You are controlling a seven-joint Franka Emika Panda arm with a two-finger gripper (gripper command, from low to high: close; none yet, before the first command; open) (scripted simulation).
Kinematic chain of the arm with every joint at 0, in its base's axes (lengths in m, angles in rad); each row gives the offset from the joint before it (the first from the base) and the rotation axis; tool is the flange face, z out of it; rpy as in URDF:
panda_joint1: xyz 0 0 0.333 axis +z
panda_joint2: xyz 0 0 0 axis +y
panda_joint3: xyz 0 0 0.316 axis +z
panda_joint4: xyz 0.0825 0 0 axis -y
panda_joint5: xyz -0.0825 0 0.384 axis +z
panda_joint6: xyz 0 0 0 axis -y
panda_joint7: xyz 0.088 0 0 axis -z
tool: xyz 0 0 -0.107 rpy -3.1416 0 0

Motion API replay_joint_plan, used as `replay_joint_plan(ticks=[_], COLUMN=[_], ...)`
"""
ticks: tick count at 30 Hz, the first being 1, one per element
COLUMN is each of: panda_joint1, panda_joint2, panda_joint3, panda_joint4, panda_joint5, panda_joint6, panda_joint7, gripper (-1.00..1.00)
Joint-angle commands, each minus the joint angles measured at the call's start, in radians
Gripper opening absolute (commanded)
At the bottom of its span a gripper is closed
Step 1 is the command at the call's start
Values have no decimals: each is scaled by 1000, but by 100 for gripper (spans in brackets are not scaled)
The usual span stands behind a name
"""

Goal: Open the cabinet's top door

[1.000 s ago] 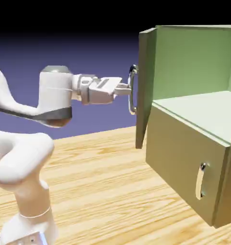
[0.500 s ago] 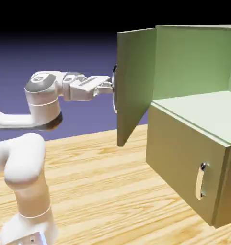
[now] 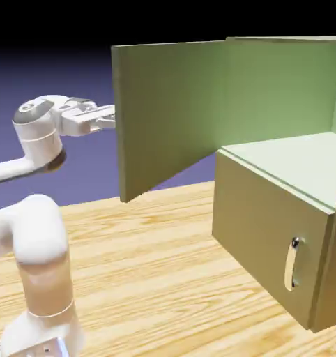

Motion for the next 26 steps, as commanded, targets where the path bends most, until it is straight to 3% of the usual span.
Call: replay_joint_plan(ticks=[1,26], panda_joint1=[-18,-642], panda_joint2=[9,82], panda_joint3=[29,346], panda_joint4=[36,929], panda_joint5=[22,219], panda_joint6=[-43,-788], panda_joint7=[-1,-102], gripper=[-100,-100])
